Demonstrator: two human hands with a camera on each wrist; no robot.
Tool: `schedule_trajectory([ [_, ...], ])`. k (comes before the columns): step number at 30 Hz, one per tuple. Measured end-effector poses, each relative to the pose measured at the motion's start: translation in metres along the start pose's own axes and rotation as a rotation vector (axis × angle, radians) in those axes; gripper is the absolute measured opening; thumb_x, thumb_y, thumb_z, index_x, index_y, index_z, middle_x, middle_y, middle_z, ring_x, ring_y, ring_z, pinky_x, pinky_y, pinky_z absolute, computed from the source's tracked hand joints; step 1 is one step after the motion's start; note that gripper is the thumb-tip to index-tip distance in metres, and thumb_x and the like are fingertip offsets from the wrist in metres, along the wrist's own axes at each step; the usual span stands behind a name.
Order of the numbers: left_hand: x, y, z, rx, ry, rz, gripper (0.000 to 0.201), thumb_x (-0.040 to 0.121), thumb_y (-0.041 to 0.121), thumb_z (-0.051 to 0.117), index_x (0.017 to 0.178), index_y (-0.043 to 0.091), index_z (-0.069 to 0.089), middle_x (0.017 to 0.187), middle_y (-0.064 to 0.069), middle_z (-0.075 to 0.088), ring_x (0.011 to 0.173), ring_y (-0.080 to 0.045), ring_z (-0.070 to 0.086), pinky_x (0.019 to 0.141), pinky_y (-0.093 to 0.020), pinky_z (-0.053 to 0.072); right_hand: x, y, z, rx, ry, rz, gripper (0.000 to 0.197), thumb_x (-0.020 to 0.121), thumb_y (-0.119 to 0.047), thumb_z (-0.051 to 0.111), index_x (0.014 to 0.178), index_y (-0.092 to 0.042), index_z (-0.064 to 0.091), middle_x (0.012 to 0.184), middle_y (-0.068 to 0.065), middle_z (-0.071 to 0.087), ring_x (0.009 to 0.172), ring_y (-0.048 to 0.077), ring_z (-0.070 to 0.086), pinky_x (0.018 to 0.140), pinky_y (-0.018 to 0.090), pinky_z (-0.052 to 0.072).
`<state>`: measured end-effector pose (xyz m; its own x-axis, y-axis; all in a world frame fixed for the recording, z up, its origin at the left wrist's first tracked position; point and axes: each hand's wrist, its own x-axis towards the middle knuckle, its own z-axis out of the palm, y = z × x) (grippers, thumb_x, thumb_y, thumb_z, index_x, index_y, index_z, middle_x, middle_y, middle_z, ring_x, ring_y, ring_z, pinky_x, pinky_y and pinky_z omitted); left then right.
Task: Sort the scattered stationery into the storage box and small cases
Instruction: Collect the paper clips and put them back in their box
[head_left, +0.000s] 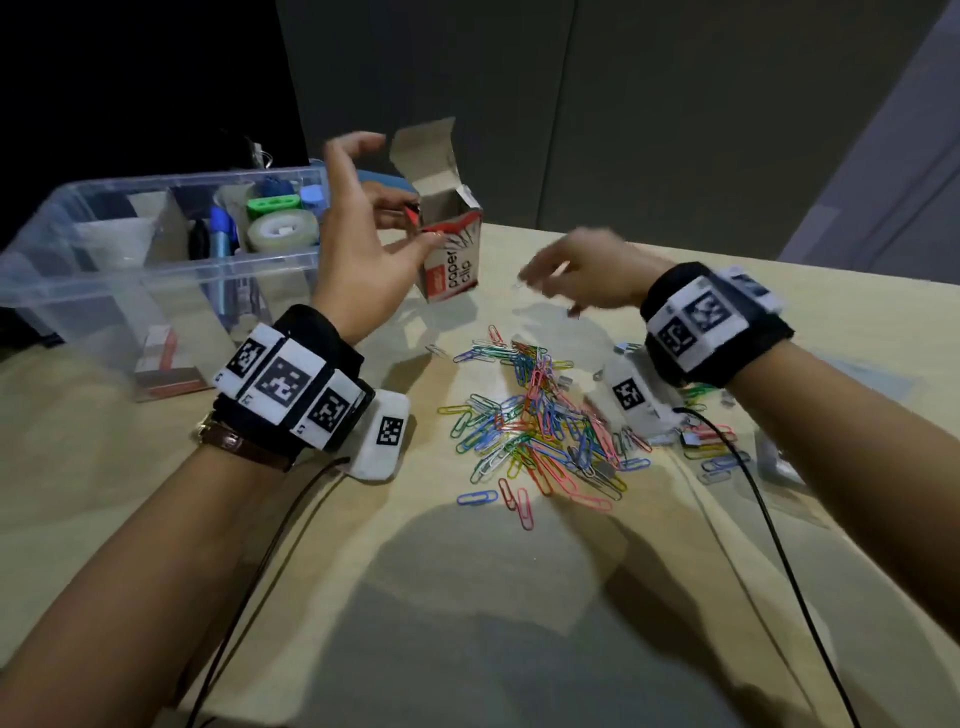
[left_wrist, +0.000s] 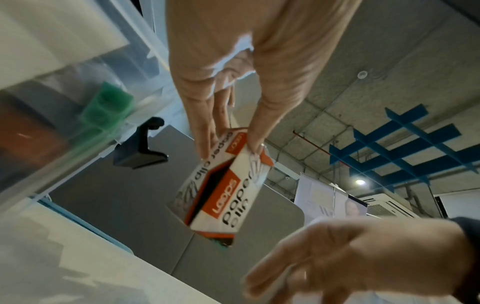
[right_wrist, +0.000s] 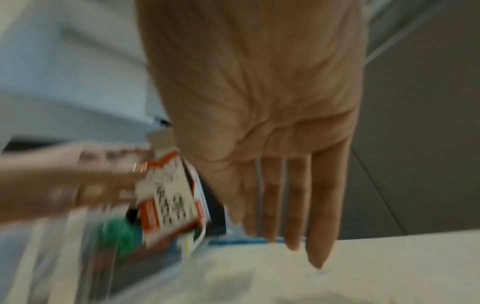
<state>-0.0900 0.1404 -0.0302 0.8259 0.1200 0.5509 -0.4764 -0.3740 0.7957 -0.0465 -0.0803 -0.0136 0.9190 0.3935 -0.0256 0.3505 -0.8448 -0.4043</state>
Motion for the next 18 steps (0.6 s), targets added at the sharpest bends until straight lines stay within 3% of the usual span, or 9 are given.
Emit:
schedule_trajectory([
  [2, 0.001, -0.003, 0.0, 0.012, 0.046, -0.006, 0.075, 0.076, 0.009, 0.08, 0.132, 0.013, 0.03, 0.101, -0.007, 0.067, 0.093, -0.012, 0.067, 0.089, -0.036, 0.055, 0.005, -0.006, 0.016, -0.296, -0.259, -0.104, 0.045, 0.097, -0.009, 0.05, 0.141, -0.018, 0.049, 0.147, 0.005, 0.047, 0.129, 0.023, 0.049, 0.109, 0.031, 0.035],
  [4, 0.001, -0.006, 0.001, 0.023, 0.052, -0.009, 0.074, 0.076, 0.011, 0.079, 0.131, 0.015, 0.03, 0.101, -0.007, 0.067, 0.093, -0.012, 0.067, 0.088, -0.037, 0.055, 0.007, -0.02, 0.03, -0.352, -0.426, -0.178, 0.059, 0.097, -0.004, 0.045, 0.151, -0.024, 0.032, 0.159, 0.001, 0.027, 0.143, 0.021, 0.03, 0.117, 0.032, 0.021],
  [8, 0.0, -0.007, 0.002, 0.067, 0.063, -0.017, 0.072, 0.077, 0.009, 0.078, 0.131, 0.016, 0.03, 0.103, -0.006, 0.066, 0.093, -0.009, 0.066, 0.087, -0.034, 0.056, 0.005, -0.03, 0.046, -0.438, -0.657, -0.259, 0.079, 0.089, 0.008, 0.041, 0.153, -0.035, 0.022, 0.162, -0.013, 0.01, 0.148, 0.017, 0.019, 0.12, 0.04, 0.016],
  [10, 0.001, -0.006, 0.001, 0.061, 0.043, -0.029, 0.072, 0.078, 0.01, 0.077, 0.131, 0.018, 0.029, 0.104, -0.007, 0.066, 0.094, -0.009, 0.066, 0.087, -0.033, 0.056, -0.007, -0.028, 0.044, -0.441, -0.731, -0.289, 0.082, 0.087, 0.01, 0.039, 0.151, -0.038, 0.025, 0.161, -0.016, 0.013, 0.145, 0.015, 0.025, 0.119, 0.04, 0.021],
  [12, 0.001, -0.006, 0.002, 0.06, 0.023, -0.038, 0.072, 0.078, 0.009, 0.077, 0.131, 0.019, 0.029, 0.105, -0.007, 0.066, 0.094, -0.009, 0.066, 0.087, -0.032, 0.056, -0.021, -0.025, 0.035, -0.334, -0.713, -0.32, 0.069, 0.091, 0.005, 0.045, 0.147, -0.035, 0.038, 0.156, -0.011, 0.033, 0.139, 0.013, 0.038, 0.116, 0.037, 0.028],
  [14, -0.001, -0.005, 0.003, 0.051, -0.008, -0.046, 0.072, 0.078, 0.008, 0.077, 0.132, 0.017, 0.029, 0.105, -0.008, 0.066, 0.094, -0.01, 0.067, 0.086, -0.03, 0.056, -0.031, -0.022, 0.027, -0.214, -0.592, -0.334, 0.055, 0.091, -0.011, 0.064, 0.141, -0.03, 0.05, 0.139, -0.004, 0.056, 0.124, 0.013, 0.053, 0.108, 0.031, 0.039],
  [16, -0.003, -0.003, 0.004, 0.027, -0.053, -0.069, 0.072, 0.078, 0.007, 0.077, 0.131, 0.016, 0.029, 0.103, -0.008, 0.066, 0.092, -0.012, 0.067, 0.084, -0.027, 0.056, -0.038, -0.019, 0.025, -0.212, -0.497, -0.321, 0.066, 0.074, -0.029, 0.084, 0.135, -0.027, 0.057, 0.124, -0.006, 0.06, 0.111, 0.008, 0.056, 0.094, 0.021, 0.043],
  [18, -0.004, -0.001, 0.007, 0.008, -0.108, -0.112, 0.072, 0.077, 0.006, 0.078, 0.128, 0.02, 0.029, 0.1, -0.003, 0.066, 0.09, -0.01, 0.067, 0.082, -0.025, 0.057, -0.041, -0.019, 0.028, -0.298, -0.498, -0.31, 0.078, 0.061, -0.033, 0.091, 0.13, -0.023, 0.058, 0.117, -0.005, 0.054, 0.101, 0.009, 0.053, 0.084, 0.02, 0.043],
])
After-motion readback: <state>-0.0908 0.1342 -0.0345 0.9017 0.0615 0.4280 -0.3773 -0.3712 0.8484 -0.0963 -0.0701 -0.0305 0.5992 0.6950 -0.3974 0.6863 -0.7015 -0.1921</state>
